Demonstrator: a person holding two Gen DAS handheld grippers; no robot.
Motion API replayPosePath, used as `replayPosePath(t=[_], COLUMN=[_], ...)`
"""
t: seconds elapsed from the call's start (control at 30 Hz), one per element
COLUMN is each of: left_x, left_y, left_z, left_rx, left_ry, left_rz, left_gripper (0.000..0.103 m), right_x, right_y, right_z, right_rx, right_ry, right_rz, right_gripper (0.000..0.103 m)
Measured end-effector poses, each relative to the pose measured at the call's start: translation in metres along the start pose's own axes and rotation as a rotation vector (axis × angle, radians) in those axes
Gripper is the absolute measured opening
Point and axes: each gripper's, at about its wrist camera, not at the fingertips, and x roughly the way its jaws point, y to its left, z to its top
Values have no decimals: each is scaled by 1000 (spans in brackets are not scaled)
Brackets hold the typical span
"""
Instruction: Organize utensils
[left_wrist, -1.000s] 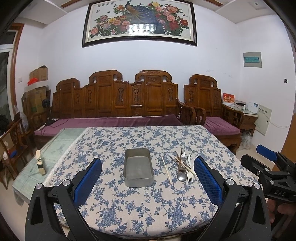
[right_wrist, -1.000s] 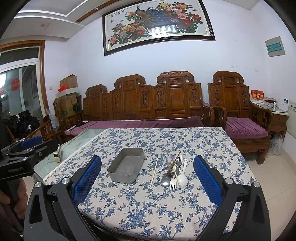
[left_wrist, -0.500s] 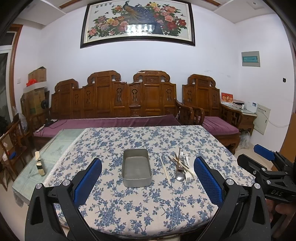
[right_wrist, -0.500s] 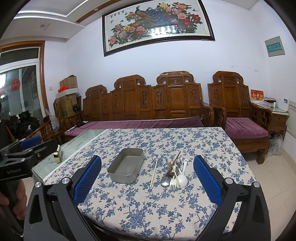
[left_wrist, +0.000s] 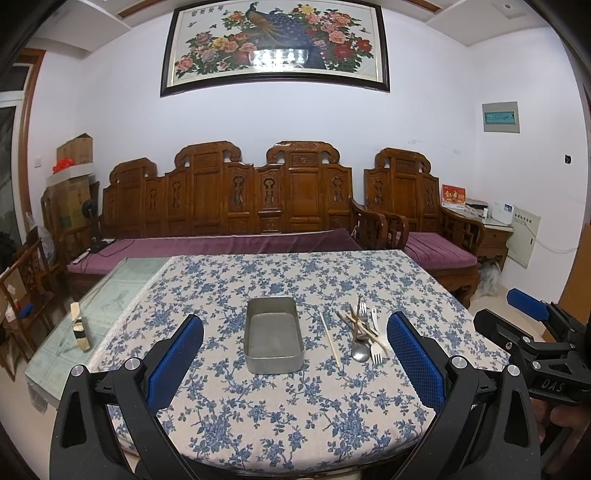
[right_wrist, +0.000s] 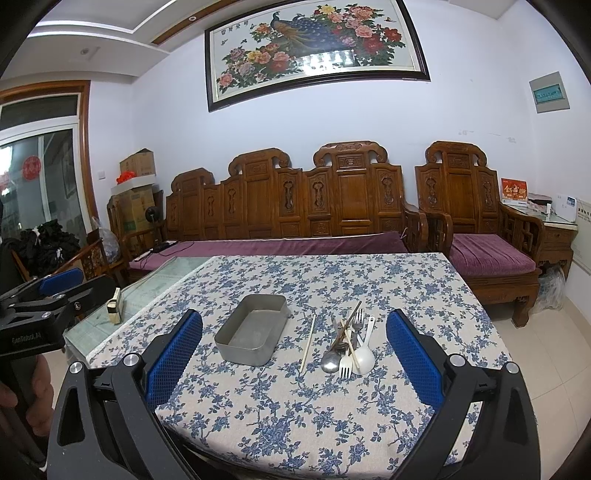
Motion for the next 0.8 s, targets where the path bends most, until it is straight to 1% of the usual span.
replayPosePath(t=[0.5,0.8], left_x=[1,10], left_y=[0,2], left_z=[0,-3], left_rx=[0,2], left_ry=[2,26], left_rz=[-1,-4], left_gripper=[97,97], right_x=[0,5], right_y=[0,-1], right_z=[0,-5], right_rx=[-2,-3], right_ry=[0,12], right_rz=[2,13], right_gripper=[100,100])
